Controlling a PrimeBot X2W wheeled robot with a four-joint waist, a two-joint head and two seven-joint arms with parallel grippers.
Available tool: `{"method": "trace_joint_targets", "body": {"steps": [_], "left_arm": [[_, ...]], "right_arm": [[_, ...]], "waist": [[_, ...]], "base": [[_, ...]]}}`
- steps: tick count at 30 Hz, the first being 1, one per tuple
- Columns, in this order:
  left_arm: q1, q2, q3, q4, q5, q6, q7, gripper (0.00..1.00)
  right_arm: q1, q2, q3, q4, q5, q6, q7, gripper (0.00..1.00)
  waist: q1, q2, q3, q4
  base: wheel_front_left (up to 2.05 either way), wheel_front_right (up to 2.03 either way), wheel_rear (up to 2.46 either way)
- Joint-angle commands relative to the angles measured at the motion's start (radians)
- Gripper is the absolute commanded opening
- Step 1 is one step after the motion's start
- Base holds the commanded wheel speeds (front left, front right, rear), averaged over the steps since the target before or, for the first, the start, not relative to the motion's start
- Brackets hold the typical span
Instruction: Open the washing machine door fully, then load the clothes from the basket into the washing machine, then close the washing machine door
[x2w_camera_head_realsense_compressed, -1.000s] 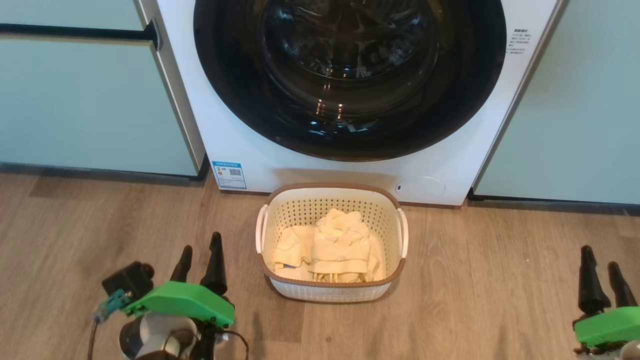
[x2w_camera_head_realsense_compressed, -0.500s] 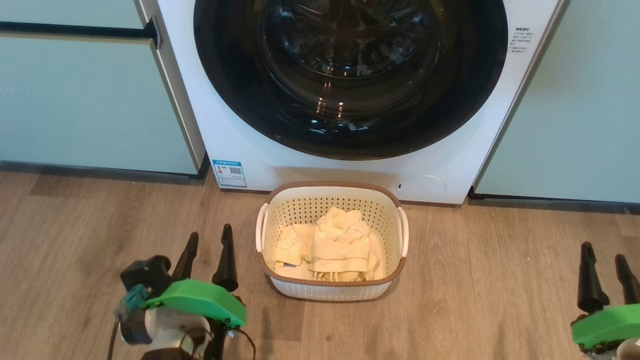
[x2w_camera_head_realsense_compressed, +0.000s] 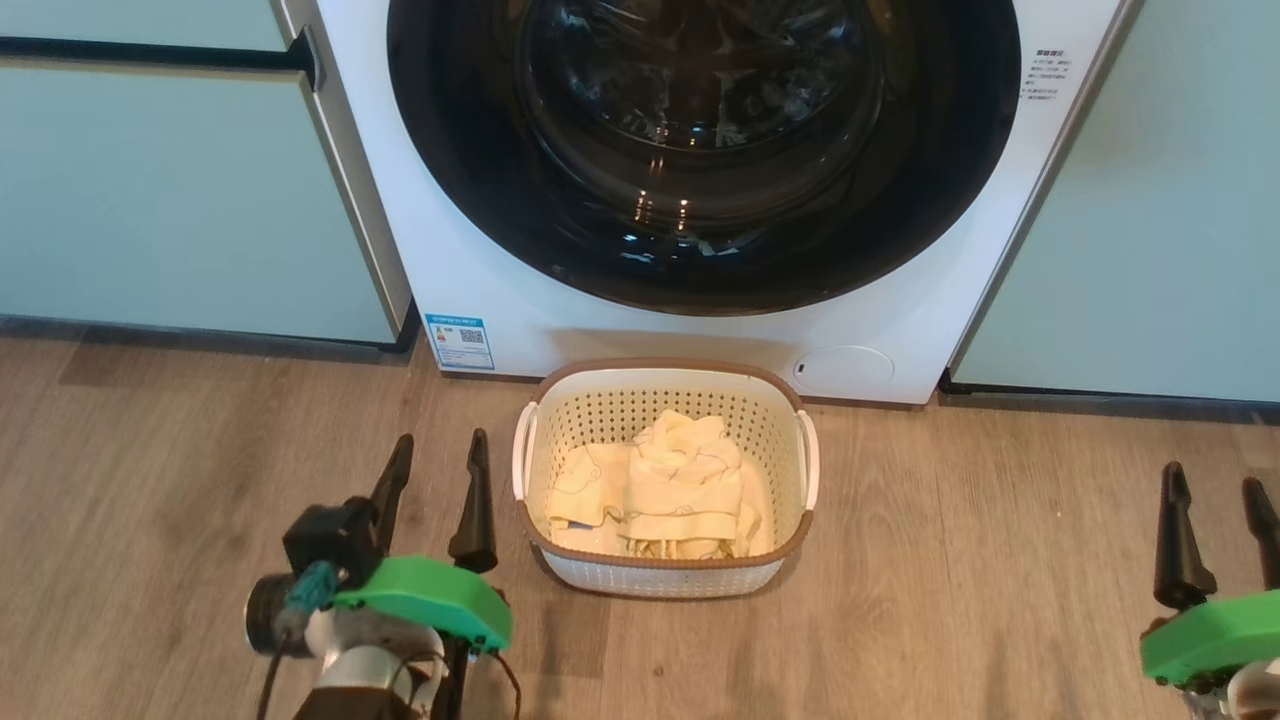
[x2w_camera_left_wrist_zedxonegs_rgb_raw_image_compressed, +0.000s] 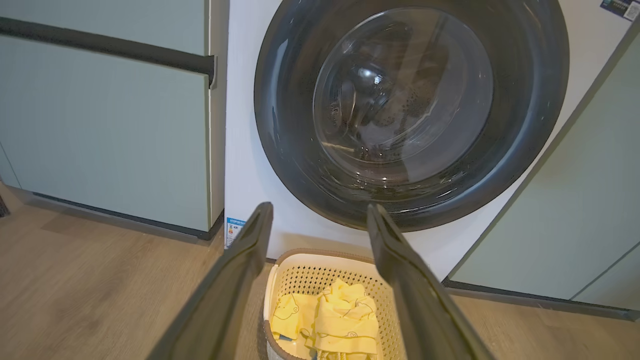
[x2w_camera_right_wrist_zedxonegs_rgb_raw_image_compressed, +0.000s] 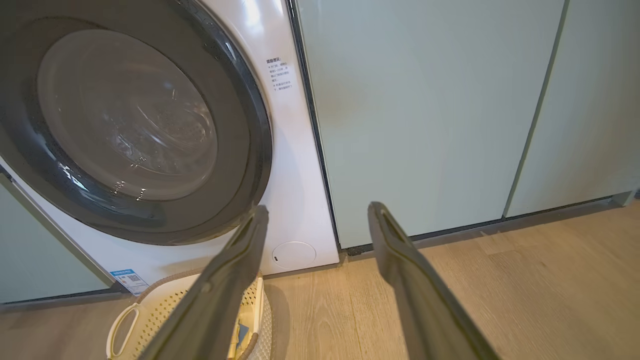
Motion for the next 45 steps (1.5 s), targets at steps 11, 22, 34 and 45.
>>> {"method": "trace_joint_targets", "body": {"steps": [11,22,34,45], "left_arm": [[-0.078,0.015,0.002,-0.039,0.149,0.010,-0.045,1.00],[-0.085,0.013,-0.010,-0.028,0.218,0.016,-0.062,1.00],[-0.085,0.010,-0.006,-0.022,0.213,0.019,-0.062,1.00],[-0.088,0.009,-0.007,-0.016,0.219,0.021,-0.062,1.00]], "right_arm": [[-0.061,-0.036,0.018,-0.044,-0.150,-0.003,-0.041,1.00],[-0.063,-0.038,0.016,-0.051,-0.219,-0.003,-0.056,1.00],[-0.065,-0.040,0.010,-0.050,-0.213,-0.003,-0.057,1.00],[-0.064,-0.034,0.003,-0.056,-0.214,-0.003,-0.056,1.00]], "waist": [[0.0000,0.0000,0.007,0.000],[0.0000,0.0000,0.007,0.001],[0.0000,0.0000,0.011,-0.002],[0.0000,0.0000,0.013,-0.005]], "base": [[0.00,0.00,0.00],[0.00,0.00,0.00],[0.00,0.00,0.00],[0.00,0.00,0.00]]}}
